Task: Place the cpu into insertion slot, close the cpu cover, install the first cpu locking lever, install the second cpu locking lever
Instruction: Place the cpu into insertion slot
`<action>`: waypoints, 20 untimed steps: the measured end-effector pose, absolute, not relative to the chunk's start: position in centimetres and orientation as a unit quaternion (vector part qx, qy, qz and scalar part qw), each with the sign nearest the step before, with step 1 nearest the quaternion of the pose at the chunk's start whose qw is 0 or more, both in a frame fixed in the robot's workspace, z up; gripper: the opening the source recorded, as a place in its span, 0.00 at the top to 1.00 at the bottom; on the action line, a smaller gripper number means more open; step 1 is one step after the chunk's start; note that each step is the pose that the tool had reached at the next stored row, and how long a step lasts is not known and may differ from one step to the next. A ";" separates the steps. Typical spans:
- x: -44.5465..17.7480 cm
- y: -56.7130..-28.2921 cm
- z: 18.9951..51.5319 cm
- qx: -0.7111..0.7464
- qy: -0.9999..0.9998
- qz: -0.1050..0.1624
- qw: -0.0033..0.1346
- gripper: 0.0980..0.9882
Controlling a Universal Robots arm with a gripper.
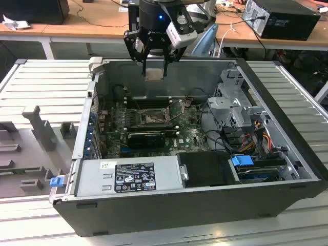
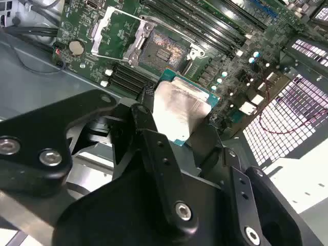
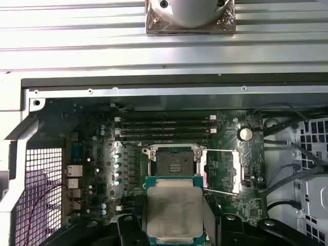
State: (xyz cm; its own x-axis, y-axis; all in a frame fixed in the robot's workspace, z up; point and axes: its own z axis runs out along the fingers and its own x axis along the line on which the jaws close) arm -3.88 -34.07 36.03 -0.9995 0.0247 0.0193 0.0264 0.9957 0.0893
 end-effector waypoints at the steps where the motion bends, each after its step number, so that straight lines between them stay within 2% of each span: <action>1: -3.9 -34.1 36.0 -0.013 -0.999 -0.045 0.009 0.52; 20: -3.9 -34.1 35.9 -0.068 -0.997 -0.045 0.007 0.52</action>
State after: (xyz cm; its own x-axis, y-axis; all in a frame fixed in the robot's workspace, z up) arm -3.87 -34.08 35.87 -0.9907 0.1349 0.0193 0.1361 0.9867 0.0887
